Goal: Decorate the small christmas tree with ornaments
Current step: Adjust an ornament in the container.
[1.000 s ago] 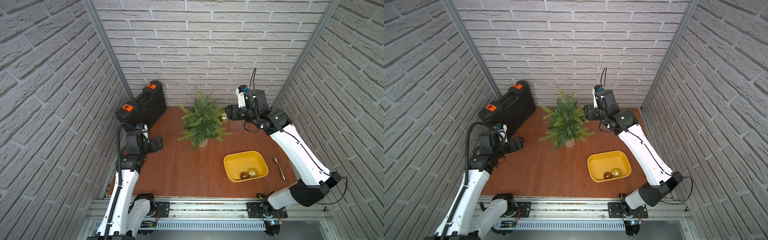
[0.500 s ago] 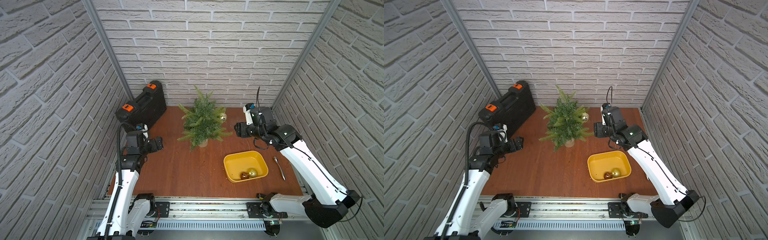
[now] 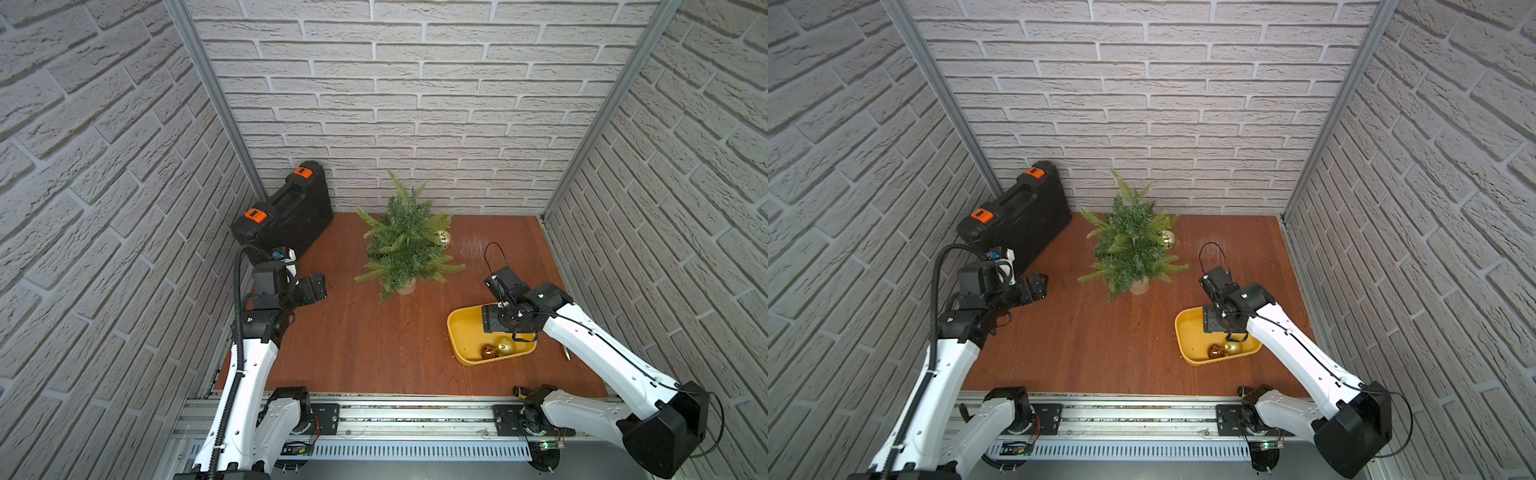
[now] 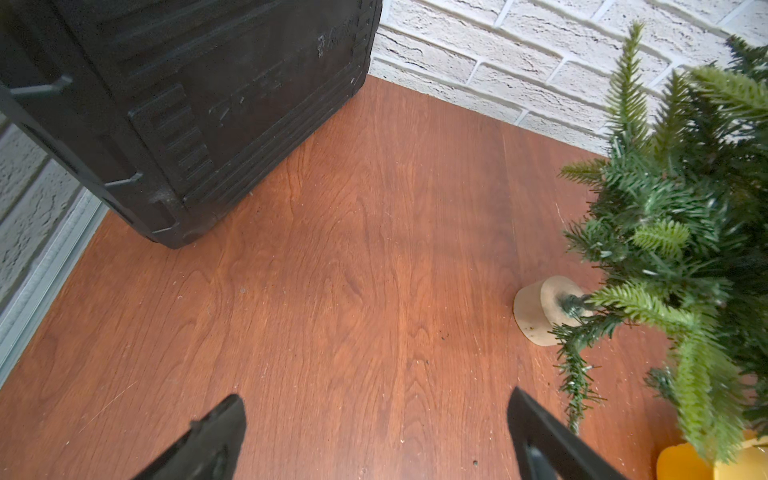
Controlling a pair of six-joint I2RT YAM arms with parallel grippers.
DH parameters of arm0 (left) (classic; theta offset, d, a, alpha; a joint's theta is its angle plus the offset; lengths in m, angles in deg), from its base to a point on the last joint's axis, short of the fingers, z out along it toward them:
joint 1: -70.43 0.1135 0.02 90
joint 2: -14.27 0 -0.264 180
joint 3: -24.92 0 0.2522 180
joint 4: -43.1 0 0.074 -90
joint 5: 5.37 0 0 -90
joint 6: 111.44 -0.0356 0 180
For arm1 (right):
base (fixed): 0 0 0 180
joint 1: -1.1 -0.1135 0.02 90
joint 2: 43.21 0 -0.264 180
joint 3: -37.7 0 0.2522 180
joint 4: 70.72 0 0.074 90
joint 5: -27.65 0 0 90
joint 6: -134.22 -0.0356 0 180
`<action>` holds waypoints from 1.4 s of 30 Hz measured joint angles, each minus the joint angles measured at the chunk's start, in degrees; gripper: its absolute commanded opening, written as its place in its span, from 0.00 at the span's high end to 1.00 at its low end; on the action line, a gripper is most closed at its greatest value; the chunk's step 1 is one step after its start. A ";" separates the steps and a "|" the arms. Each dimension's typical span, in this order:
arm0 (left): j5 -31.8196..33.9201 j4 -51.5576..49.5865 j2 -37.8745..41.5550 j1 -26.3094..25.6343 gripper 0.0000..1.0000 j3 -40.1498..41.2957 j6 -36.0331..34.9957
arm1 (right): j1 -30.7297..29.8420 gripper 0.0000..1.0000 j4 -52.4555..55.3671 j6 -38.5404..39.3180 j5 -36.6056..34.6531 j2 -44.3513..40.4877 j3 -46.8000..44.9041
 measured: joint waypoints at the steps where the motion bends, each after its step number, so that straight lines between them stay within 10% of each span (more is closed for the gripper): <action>1: -0.07 -0.02 0.00 0.00 0.02 0.00 0.00 | 0.00 0.13 0.02 -1.22 -0.66 0.37 -1.07; 29: -0.35 -0.02 0.00 0.00 0.02 0.04 0.00 | 4.22 0.23 -22.32 -12.41 18.08 6.51 -12.85; 42: -0.35 -0.02 -0.11 0.07 0.02 0.04 0.00 | -0.15 0.19 -15.34 -6.69 12.66 9.70 -9.29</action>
